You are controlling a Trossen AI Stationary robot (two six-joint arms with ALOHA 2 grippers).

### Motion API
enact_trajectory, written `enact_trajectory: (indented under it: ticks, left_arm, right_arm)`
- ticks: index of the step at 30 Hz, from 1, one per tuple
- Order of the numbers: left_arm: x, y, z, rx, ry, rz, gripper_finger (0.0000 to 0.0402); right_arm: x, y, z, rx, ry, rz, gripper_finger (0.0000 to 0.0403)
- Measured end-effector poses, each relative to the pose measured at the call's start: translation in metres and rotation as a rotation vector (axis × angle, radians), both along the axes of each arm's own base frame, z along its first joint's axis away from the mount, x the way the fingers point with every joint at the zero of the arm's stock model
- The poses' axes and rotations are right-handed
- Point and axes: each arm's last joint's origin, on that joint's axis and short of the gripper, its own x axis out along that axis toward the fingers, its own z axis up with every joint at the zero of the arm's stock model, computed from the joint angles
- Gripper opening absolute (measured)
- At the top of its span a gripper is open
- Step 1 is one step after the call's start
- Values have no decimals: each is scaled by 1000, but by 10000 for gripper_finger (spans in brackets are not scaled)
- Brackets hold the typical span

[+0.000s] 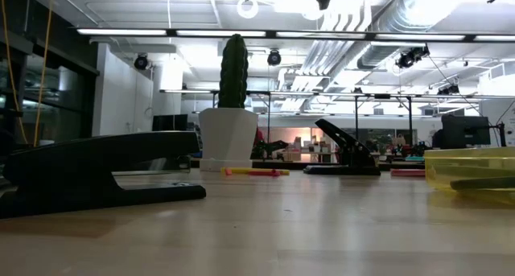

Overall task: Pack school essentials
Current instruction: Put the small orange eraser on the yellow supply box

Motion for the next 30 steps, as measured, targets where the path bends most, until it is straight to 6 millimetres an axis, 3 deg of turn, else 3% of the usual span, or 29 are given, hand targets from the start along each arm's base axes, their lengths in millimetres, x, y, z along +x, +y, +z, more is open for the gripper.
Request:
enact_trajectory:
  ticks: [16,19,24,30]
  left_arm:
    - [3,0,-2,0,11,7,168]
    - [10,4,-10,-26,53,100,168]
    - [31,28,-36,-178,182,261,168]
    - [61,73,-74,-455,512,474,168]
  right_arm:
    - [0,0,-1,2,7,-12,195]
    - [0,-1,-1,2,8,-13,195]
    - [0,-2,-1,0,8,-35,195]
    - [0,-3,-1,12,8,-61,195]
